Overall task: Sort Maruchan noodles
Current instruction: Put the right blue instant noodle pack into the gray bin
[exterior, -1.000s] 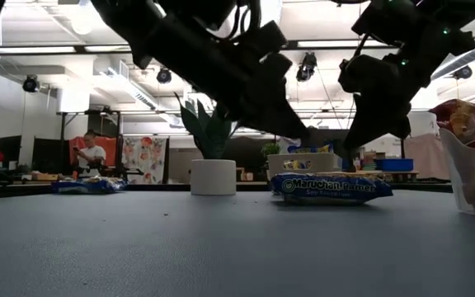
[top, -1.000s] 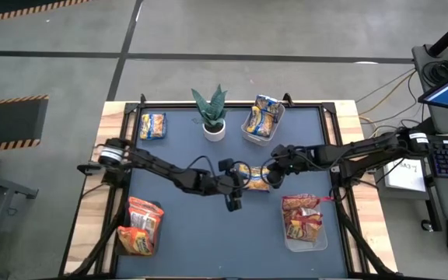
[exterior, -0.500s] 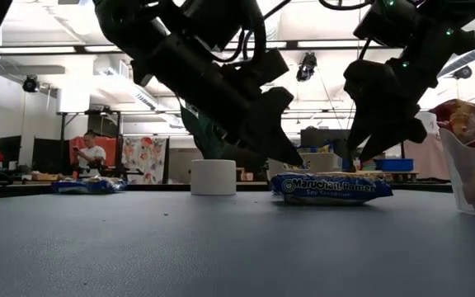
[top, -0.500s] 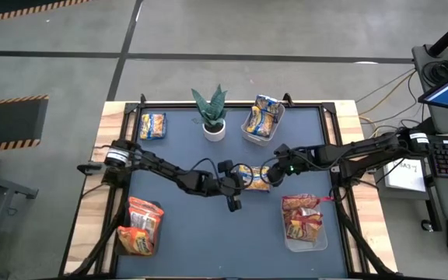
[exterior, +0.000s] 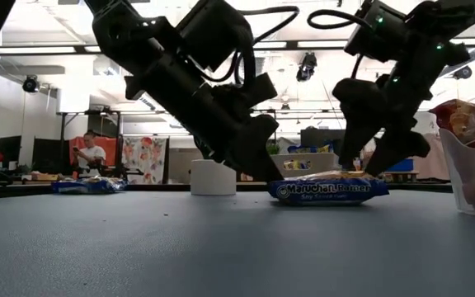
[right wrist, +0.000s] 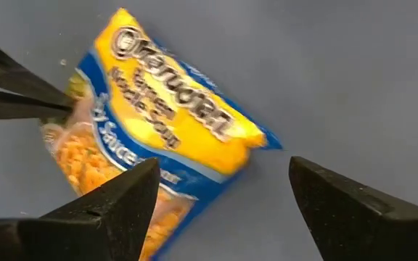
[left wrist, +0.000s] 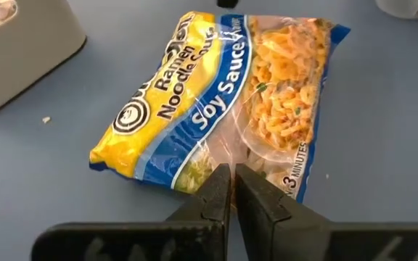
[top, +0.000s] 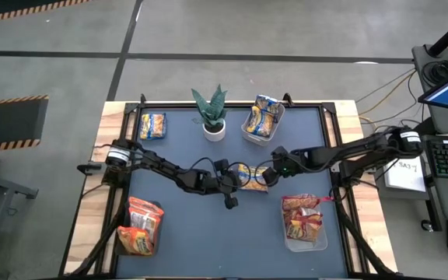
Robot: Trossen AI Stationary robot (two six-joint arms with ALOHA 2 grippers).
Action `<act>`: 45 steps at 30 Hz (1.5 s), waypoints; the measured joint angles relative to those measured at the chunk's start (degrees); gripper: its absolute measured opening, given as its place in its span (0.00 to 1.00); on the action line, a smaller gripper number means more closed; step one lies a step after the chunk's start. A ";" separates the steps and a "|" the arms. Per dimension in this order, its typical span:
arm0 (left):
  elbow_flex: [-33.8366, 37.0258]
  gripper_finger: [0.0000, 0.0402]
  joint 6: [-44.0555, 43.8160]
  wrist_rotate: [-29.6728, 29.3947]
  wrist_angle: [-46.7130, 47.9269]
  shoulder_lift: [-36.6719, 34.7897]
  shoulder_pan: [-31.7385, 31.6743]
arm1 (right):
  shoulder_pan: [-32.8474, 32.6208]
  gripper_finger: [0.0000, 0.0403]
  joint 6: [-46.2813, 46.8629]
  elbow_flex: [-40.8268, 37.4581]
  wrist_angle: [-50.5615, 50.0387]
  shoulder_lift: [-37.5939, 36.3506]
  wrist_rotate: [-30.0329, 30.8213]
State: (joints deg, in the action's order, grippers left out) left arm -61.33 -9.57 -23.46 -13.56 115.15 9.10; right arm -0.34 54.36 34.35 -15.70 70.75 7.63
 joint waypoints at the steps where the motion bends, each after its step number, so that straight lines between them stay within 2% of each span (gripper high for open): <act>1: 0.07 0.01 -0.23 0.00 0.00 0.00 -0.02 | 0.00 0.73 0.01 0.00 1.40 0.61 -0.36; 17: -0.05 0.00 -6.60 -0.93 -0.46 4.35 0.00 | 0.02 0.73 0.59 0.00 5.36 3.31 -4.53; 25: -0.03 0.00 -6.55 -1.31 -0.68 4.37 0.00 | 0.00 0.73 -0.33 0.00 12.98 6.82 -5.43; 31: 0.01 0.00 -6.59 -1.38 -0.72 4.39 0.00 | 0.02 0.72 -2.95 -0.02 22.52 10.88 -7.58; 35: 0.01 0.00 -6.62 -1.48 -0.72 4.44 0.03 | 0.02 0.67 -4.41 -0.02 25.46 11.05 -8.85; 45: 0.10 0.00 -7.42 -1.55 -1.04 4.45 0.09 | 0.02 0.47 -5.47 -0.02 25.40 9.93 -9.65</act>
State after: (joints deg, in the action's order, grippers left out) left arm -61.23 -16.99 -25.02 -14.60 119.60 9.19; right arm -0.32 48.89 34.33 9.69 80.68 -2.02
